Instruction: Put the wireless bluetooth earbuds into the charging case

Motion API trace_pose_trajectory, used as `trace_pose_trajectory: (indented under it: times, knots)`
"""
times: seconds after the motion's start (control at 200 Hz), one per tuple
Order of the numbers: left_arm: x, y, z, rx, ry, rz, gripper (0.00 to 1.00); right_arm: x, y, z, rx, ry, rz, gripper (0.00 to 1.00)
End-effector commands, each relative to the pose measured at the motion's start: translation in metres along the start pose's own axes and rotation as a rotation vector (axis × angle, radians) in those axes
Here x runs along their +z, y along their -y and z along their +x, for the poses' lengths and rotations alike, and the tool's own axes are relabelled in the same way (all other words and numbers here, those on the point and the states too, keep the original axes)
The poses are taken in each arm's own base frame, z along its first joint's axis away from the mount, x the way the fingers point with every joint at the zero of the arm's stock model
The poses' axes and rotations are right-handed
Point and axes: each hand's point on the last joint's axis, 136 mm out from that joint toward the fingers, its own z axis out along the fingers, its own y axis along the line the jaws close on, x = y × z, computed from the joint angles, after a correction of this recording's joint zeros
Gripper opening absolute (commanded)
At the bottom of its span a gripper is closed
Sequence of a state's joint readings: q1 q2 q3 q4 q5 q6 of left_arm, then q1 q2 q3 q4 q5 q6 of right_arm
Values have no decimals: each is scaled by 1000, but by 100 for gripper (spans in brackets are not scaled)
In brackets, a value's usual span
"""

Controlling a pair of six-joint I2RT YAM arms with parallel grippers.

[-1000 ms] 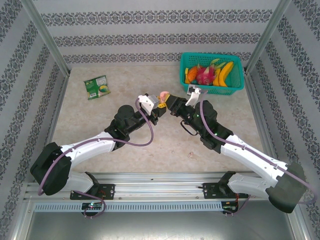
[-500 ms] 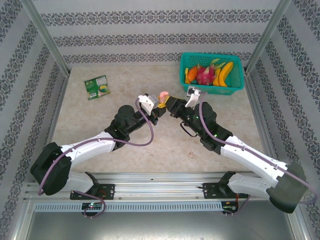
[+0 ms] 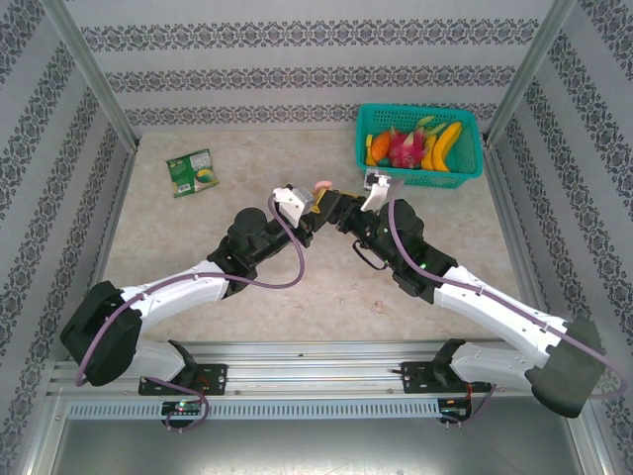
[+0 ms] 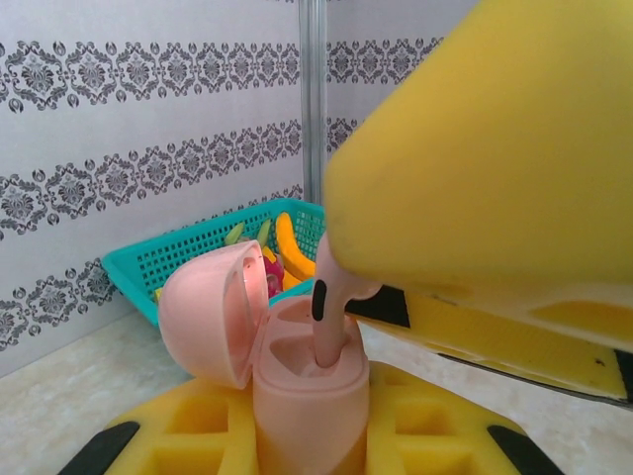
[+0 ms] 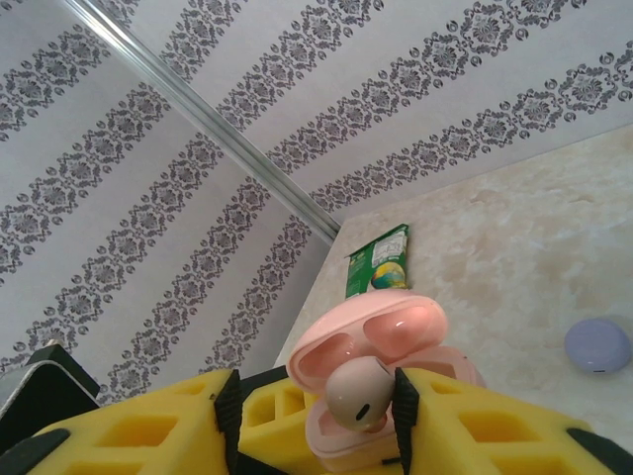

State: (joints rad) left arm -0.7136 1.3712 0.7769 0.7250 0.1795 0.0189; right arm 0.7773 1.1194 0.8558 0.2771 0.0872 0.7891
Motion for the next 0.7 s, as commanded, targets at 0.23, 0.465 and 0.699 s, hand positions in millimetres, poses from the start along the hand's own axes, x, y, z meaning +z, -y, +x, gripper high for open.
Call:
trace_pose_trajectory:
  times: [0.23,0.465,0.699]
  knots:
    - [-2,8,-39,-8,136,25,0,-10,2,6,15,-39,20,62]
    - [-2,8,-37,-13,130,27,0,-15,0,-4,35,-16,10,65]
    - [-3,11,-29,-9,111,44,0,-29,-10,-29,63,26,-21,70]
